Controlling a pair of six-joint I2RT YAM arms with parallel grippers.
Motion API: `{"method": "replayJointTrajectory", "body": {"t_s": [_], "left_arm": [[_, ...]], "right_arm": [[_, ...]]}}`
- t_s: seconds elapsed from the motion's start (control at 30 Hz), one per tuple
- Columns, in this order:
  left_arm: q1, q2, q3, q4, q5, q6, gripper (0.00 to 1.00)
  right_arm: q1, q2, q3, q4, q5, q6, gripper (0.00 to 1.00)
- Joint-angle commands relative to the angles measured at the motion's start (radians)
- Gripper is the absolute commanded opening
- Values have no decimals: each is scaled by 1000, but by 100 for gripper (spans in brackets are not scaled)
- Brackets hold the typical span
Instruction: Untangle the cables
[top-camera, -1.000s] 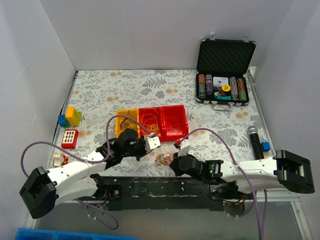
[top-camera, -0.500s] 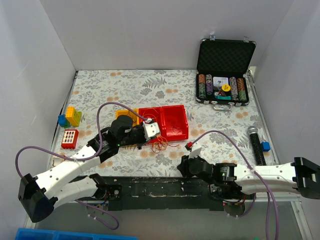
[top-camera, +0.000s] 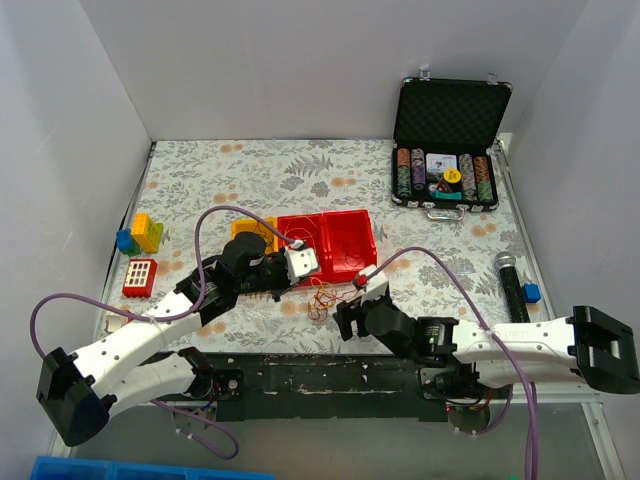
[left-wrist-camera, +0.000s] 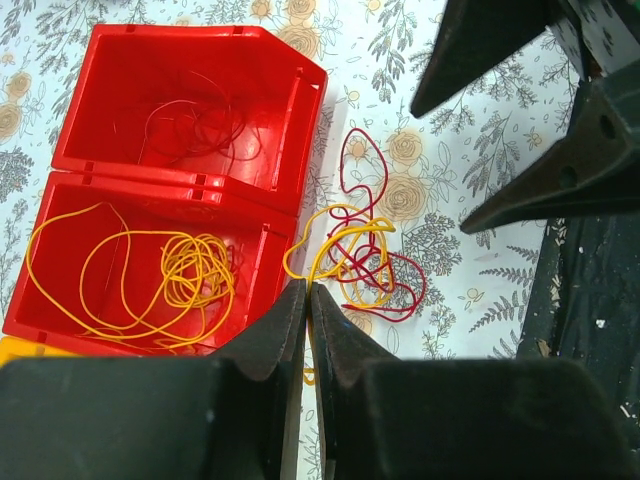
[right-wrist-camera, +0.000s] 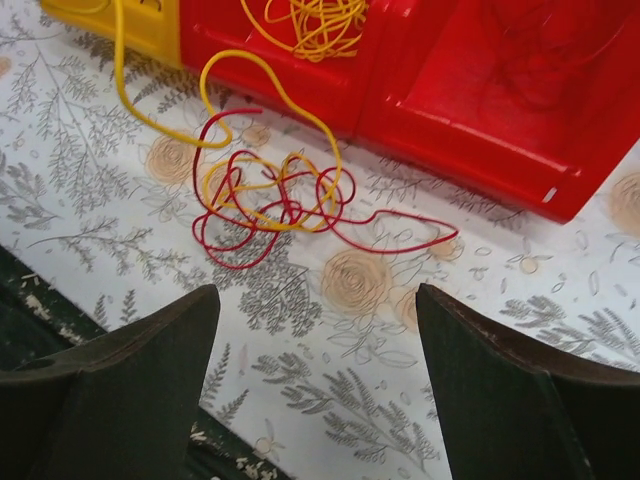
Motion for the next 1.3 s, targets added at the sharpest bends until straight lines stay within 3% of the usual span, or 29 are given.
{"method": "replayJointTrajectory", "body": {"t_s": [0.0, 0.37, 0.53, 0.7, 0.87, 1.03, 1.2, 1.27], "left_arm": [[6, -25, -11, -13, 6, 38, 6], [8, -33, -43, -16, -46, 52, 5], [9, -37, -44, -8, -73, 67, 5], [11, -46, -52, -3, -96, 78, 5], [11, -59, -57, -5, -112, 73, 4], [11, -66, -55, -6, -126, 78, 4], [11, -60, -46, 0, -133, 80, 4], [14, -60, -37, -2, -139, 81, 4]], "right_arm": [[-61, -15, -40, 166, -12, -242, 88], [-300, 109, 15, 255, -443, -425, 86], [-333, 240, 123, 164, -597, -494, 82], [-343, 298, 152, 176, -609, -502, 76], [-359, 338, 161, 173, -615, -491, 61], [-359, 312, 115, 188, -617, -473, 59], [-365, 310, 115, 180, -624, -466, 38], [-366, 307, 117, 165, -635, -463, 34]]}}
